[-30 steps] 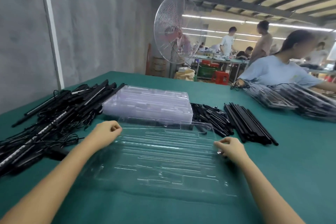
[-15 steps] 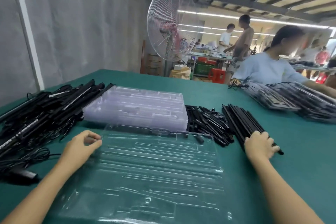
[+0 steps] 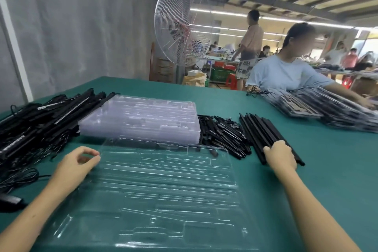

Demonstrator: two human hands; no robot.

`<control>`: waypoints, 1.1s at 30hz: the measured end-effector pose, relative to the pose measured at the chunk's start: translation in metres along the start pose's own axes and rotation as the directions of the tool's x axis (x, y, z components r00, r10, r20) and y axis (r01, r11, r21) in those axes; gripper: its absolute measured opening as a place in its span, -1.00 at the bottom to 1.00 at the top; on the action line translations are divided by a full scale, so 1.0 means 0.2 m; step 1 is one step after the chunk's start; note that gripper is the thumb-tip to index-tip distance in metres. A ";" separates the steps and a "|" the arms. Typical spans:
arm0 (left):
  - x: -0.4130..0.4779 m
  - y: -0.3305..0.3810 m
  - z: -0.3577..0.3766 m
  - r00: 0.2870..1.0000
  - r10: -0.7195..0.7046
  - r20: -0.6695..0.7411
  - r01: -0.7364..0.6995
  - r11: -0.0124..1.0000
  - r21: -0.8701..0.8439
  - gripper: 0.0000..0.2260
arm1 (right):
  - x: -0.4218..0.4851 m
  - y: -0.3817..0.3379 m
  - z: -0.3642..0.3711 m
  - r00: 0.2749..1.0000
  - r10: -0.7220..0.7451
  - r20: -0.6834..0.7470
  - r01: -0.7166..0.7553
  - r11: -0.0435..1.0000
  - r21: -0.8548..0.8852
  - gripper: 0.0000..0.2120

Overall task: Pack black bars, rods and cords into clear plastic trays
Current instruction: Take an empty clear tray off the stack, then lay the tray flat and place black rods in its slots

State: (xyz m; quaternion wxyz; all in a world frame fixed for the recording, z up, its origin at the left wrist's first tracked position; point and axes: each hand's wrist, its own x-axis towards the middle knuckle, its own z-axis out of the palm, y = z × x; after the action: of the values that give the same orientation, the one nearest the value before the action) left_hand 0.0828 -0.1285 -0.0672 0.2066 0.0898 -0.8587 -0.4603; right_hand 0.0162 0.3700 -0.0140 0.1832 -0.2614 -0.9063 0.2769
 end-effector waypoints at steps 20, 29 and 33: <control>-0.44 0.96 0.07 0.791 0.467 0.395 -0.319 0.866 -0.386 -0.78 | -1.02 -0.85 -0.55 0.169 -0.978 -0.123 0.946 0.126 0.299 -0.75; -0.38 0.85 0.03 0.922 0.335 0.195 -0.120 0.725 -0.678 -0.92 | -1.06 -0.83 -0.35 0.326 -0.945 0.025 0.827 0.298 0.477 -0.54; -0.23 0.60 -0.15 0.944 0.172 0.282 0.089 0.689 -0.719 -0.89 | -0.83 -0.64 -0.36 0.417 -0.786 0.456 0.765 0.575 0.291 -0.62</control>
State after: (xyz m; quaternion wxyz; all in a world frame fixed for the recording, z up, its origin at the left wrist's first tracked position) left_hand 0.1419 -0.0683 0.0334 0.0904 -0.0964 -0.6313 -0.7642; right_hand 0.1351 0.2135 0.0869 0.0316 0.2788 -0.9296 0.2391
